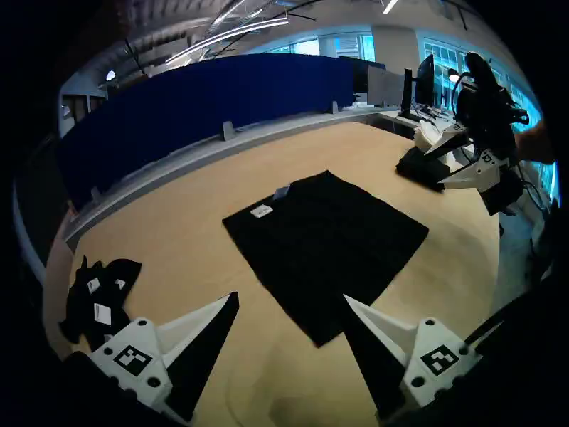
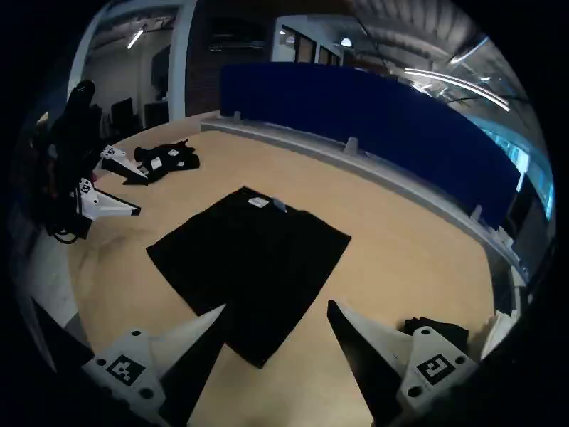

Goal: Fold towel

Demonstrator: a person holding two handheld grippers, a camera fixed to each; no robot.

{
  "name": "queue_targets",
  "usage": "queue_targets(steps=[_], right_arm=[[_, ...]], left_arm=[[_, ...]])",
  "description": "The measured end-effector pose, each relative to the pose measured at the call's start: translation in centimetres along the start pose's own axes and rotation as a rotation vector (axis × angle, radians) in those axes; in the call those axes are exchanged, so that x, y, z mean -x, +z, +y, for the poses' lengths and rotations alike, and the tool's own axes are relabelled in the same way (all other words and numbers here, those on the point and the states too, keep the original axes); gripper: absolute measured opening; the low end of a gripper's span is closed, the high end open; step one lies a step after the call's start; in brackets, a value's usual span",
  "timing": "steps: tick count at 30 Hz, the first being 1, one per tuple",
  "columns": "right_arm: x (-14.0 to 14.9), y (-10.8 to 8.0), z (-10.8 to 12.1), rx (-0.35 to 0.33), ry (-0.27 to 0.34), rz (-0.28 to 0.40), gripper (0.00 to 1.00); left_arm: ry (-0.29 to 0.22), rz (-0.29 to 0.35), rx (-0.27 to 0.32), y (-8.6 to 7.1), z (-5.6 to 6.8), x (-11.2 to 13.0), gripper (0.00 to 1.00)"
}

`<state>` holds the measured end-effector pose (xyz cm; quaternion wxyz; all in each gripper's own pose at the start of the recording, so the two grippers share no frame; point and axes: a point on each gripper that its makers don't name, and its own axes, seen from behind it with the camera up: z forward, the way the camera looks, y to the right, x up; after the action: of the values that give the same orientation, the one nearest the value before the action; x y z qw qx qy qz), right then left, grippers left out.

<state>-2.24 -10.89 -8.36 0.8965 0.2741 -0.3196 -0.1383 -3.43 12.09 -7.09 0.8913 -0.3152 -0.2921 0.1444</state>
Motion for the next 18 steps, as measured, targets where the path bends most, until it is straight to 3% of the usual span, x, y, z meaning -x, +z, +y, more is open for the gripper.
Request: queue_targets(steps=[9,18], right_arm=[[3.2,1.3,-1.2,-0.028,0.023,-0.064,1.00],[5.7,2.2,-1.9,-0.050,0.022,-0.113,0.99]], left_arm=[[-0.020,-0.081,0.035,1.3,0.9,3.5,0.98],[0.033,-0.119,0.056,2.6,1.8,5.4,0.99]])
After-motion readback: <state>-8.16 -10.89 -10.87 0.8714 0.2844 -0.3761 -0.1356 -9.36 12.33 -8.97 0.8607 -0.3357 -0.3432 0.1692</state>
